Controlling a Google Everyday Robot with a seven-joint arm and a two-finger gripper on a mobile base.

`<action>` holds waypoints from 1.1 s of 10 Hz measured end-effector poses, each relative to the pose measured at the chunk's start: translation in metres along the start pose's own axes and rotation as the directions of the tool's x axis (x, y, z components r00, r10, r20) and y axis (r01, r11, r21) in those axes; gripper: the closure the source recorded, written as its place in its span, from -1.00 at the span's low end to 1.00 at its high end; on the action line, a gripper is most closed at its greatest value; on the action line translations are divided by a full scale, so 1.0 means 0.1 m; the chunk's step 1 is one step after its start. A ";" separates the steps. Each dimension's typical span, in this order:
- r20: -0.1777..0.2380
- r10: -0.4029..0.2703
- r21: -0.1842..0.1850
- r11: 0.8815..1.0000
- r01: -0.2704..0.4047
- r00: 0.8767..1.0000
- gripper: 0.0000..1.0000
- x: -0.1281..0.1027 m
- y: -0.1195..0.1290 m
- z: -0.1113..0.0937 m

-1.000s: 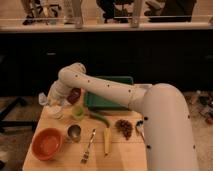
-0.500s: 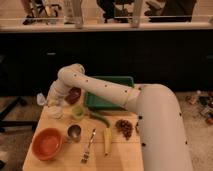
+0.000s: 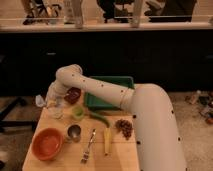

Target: Place towel in paper cup

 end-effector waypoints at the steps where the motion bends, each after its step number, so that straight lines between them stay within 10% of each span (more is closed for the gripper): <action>1: -0.001 0.001 -0.006 1.000 -0.001 1.000 1.00 0.01 0.01 0.03; 6: -0.005 0.012 -0.016 1.000 -0.012 1.000 0.92 0.06 0.01 0.06; 11: -0.005 0.012 -0.017 1.000 -0.012 1.000 -0.06 0.06 0.01 0.07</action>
